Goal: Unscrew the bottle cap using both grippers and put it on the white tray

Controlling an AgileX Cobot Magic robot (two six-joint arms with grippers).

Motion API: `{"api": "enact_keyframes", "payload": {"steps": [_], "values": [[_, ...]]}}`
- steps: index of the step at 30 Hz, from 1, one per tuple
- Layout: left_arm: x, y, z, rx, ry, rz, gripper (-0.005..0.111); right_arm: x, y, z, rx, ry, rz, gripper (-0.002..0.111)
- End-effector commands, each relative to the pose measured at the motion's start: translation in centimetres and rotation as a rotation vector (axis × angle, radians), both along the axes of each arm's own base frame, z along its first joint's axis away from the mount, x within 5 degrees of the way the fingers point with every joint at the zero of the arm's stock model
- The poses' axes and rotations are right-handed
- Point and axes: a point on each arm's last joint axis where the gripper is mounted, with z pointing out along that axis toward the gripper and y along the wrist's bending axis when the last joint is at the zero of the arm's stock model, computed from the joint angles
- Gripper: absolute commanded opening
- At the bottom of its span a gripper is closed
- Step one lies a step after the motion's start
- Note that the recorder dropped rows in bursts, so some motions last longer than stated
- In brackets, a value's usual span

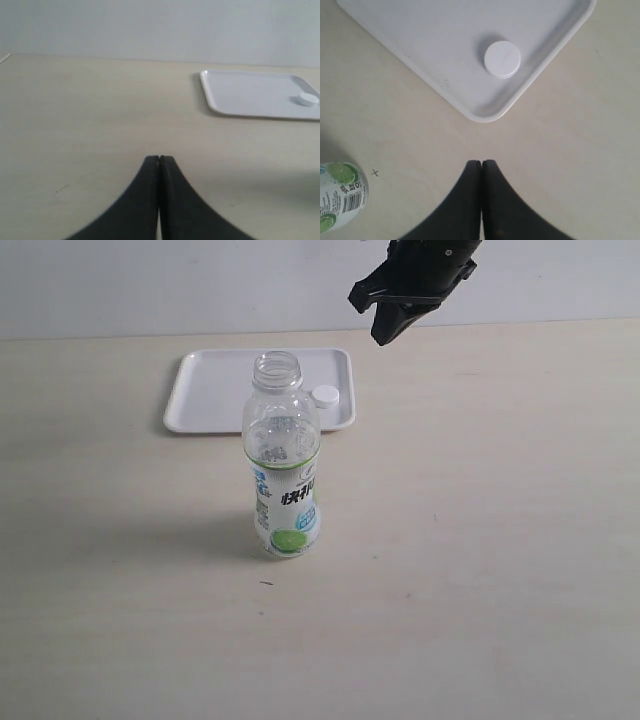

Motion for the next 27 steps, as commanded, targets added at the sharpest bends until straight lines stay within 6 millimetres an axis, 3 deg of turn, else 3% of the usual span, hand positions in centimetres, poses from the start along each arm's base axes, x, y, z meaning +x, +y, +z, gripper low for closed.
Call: {"api": "enact_keyframes", "payload": {"steps": [1,27], "values": [[-0.08,0.05,-0.36,-0.003,-0.011,0.005,0.000,-0.04,0.07,0.60,0.008,-0.021,-0.001,0.000],[-0.10,0.05,-0.44,0.002,-0.001,0.005,0.000,-0.04,0.07,0.60,0.008,-0.021,-0.001,0.000]]}}
